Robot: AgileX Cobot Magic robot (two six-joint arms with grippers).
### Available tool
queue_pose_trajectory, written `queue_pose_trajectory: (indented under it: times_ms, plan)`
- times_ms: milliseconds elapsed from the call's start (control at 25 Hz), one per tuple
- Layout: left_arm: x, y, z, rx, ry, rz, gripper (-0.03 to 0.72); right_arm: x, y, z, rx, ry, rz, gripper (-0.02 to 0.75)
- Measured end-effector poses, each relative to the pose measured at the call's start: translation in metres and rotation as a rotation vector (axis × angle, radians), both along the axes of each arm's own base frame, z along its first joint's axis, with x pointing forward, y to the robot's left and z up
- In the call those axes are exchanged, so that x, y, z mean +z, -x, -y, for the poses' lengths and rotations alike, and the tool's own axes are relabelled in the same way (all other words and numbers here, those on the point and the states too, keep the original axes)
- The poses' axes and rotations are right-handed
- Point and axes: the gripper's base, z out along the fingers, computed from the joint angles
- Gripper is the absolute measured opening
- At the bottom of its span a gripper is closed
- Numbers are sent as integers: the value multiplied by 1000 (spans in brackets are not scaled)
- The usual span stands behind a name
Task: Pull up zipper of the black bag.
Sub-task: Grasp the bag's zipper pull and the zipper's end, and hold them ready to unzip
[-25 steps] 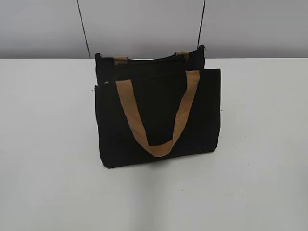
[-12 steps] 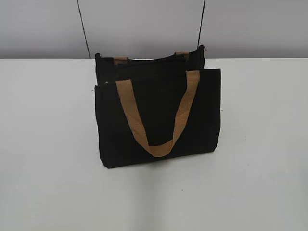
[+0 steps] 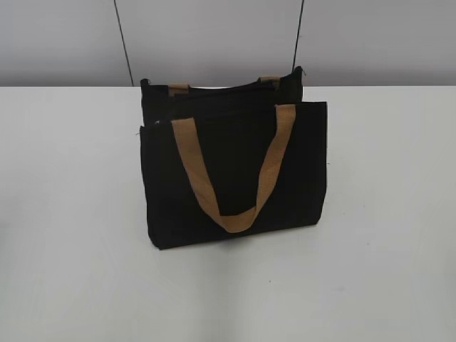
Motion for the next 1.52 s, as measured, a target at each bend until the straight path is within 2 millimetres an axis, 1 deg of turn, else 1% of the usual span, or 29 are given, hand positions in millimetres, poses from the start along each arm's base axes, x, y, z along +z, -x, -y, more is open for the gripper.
queue_pose_trajectory:
  times_ms: [160,320,440,480,560,720,840,960,1120,1240,1360,1520]
  plan:
    - [5,-36,3,0,4,58,241,0,0,0,0,0,0,368]
    - [3,-69,6,-4,6,93,241,0,0,0,0,0,0,368]
    - [-2,-92,12,-34,9,112,241,0,0,0,0,0,0,368]
    - [-8,-104,16,-47,8,93,241,0,0,0,0,0,0,368]
    - [-13,-119,22,-72,11,106,241,0,0,0,0,0,0,368]
    - [-25,-143,37,-124,18,138,241,0,0,0,0,0,0,368]
    - [-41,-159,52,-170,17,111,241,0,0,0,0,0,1,367]
    - [-57,-170,67,-221,8,76,241,0,0,0,0,0,1,367]
    - [-76,-178,83,-275,-1,40,241,0,0,0,0,0,1,367]
    - [-94,-174,91,-305,5,60,241,0,0,0,0,0,1,367]
    - [-120,-164,91,-322,8,70,241,0,0,0,0,0,1,367]
    - [-147,-158,92,-361,-8,86,241,0,0,0,0,0,1,367]
